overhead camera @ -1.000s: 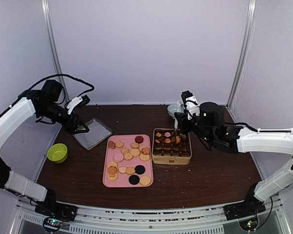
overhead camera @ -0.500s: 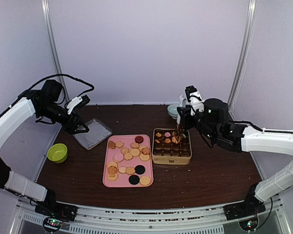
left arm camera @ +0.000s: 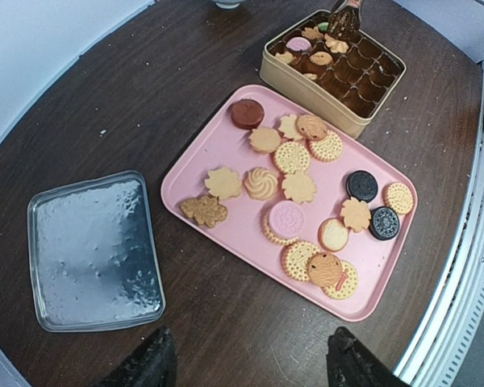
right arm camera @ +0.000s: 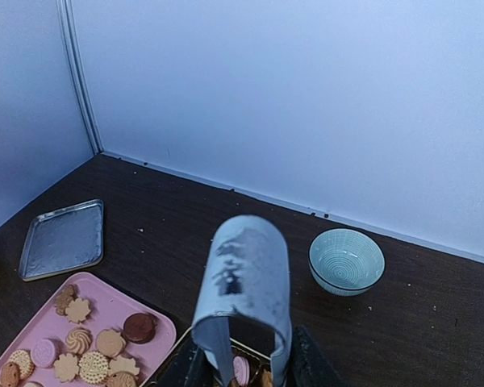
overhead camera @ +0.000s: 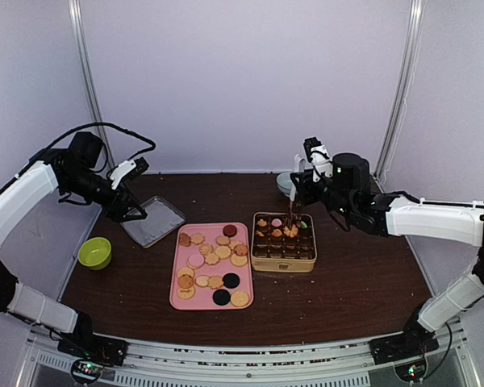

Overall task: Pack the cookies
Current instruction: Place the fake cookies in the empty pocket of the box, then adjust the fake cookies in the empty pocket of the box.

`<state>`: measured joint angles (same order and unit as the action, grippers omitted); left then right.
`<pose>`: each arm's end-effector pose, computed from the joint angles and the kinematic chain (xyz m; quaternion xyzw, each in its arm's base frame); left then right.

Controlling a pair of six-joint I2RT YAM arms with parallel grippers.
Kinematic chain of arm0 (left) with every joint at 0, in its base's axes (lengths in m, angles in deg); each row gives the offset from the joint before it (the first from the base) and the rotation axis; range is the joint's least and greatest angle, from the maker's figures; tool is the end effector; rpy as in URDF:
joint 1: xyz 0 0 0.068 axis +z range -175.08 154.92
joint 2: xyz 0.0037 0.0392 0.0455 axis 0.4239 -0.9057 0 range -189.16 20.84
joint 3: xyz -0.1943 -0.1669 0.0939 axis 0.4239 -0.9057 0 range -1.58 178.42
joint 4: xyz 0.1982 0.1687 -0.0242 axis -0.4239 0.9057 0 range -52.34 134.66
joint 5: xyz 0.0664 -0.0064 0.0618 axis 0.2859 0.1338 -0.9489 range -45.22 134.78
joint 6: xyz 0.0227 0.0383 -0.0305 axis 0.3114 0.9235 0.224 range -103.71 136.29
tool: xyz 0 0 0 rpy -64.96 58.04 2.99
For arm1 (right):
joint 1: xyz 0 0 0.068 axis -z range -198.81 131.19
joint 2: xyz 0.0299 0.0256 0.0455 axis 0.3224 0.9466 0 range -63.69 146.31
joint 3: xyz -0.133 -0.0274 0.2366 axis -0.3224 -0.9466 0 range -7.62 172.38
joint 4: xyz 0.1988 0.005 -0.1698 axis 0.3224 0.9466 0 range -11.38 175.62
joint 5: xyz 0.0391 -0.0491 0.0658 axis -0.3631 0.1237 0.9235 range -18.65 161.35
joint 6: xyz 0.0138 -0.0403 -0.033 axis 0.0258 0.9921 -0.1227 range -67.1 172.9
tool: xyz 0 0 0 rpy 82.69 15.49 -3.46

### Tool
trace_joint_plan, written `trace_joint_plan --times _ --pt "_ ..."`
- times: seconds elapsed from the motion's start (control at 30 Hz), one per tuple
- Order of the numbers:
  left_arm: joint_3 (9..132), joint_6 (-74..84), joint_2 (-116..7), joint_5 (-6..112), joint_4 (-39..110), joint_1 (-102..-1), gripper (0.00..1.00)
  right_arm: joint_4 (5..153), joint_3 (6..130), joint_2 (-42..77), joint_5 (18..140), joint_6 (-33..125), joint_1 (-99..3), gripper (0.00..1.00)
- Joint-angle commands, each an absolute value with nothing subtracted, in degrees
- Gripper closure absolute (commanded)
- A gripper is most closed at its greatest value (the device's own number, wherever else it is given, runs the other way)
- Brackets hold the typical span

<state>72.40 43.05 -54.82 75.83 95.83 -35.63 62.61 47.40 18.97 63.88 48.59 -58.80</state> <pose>0.2460 -0.0645 0.3316 0.3635 0.8592 -0.2205 0.2845 0.2621 0.2139 0.2928 -0.1977 0.7488 0.1910 0.6030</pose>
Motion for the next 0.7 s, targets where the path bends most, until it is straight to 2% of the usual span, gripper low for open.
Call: trace_joint_plan --times 0.0,0.37,0.67 --pt "74.3 44.2 -55.3 76.2 95.9 -35.5 0.34 62.7 50.3 20.4 71.2 46.9 -56.4 0.69" --pt "75.1 44.3 -56.0 77.0 96.6 -35.4 0.34 64.5 49.6 21.2 76.4 49.4 -54.7 0.66" --pt "75.1 44.3 -56.1 77.2 96.7 -35.4 0.35 65.3 47.7 16.4 81.4 48.4 -54.6 0.70"
